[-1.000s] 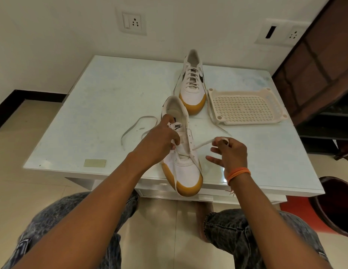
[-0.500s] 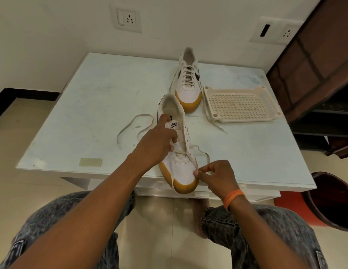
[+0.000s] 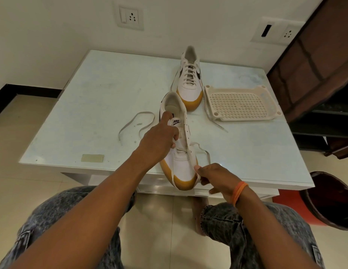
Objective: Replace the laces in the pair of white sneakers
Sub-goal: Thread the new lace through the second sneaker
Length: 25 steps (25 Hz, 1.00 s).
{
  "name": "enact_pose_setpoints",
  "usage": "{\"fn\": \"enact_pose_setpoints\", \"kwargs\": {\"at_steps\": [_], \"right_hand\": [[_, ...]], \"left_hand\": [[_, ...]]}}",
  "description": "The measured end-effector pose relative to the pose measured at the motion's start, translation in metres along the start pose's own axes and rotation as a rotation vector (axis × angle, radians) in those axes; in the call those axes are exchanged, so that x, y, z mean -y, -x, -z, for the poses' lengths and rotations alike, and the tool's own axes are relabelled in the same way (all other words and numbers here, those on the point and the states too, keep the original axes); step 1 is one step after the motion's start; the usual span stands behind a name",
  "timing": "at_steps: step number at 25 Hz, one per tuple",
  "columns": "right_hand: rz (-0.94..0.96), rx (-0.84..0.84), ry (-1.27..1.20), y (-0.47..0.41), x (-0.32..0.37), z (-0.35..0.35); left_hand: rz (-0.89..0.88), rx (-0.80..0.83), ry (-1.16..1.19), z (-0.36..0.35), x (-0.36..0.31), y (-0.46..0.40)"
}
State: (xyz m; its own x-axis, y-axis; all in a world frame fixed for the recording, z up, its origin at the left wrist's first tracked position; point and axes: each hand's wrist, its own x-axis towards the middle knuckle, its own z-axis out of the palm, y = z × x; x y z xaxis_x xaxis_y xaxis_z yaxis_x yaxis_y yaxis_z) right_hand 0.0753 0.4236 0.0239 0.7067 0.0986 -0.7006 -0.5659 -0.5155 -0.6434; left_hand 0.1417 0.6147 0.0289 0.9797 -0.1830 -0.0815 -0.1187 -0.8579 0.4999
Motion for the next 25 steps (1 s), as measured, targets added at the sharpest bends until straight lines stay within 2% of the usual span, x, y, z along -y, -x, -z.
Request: {"fn": "enact_pose_setpoints", "kwargs": {"at_steps": [3, 6, 8, 12, 16, 20, 25], "right_hand": [[0.064, 0.057, 0.002, 0.007, 0.003, -0.001], [0.139, 0.1, -0.304, 0.008, 0.007, -0.001], [0.181, 0.035, -0.46, 0.002, 0.012, 0.001], [0.172, -0.158, -0.487, -0.019, 0.021, 0.013], [0.061, -0.201, -0.444, -0.034, 0.021, 0.015], [0.065, -0.273, -0.428, -0.044, 0.024, 0.0], [0.056, -0.293, -0.694, -0.053, 0.028, 0.0]], "left_hand": [[-0.027, 0.001, -0.031, 0.001, 0.0, 0.002], [-0.054, 0.001, -0.062, 0.003, 0.0, 0.004], [-0.07, 0.008, -0.089, 0.005, -0.001, 0.004], [-0.081, 0.018, -0.138, 0.008, -0.003, 0.005], [-0.068, 0.024, -0.147, 0.008, -0.004, 0.003], [-0.069, 0.015, -0.149, 0.005, -0.005, 0.002], [-0.05, 0.04, -0.089, 0.008, -0.005, 0.002]]}}
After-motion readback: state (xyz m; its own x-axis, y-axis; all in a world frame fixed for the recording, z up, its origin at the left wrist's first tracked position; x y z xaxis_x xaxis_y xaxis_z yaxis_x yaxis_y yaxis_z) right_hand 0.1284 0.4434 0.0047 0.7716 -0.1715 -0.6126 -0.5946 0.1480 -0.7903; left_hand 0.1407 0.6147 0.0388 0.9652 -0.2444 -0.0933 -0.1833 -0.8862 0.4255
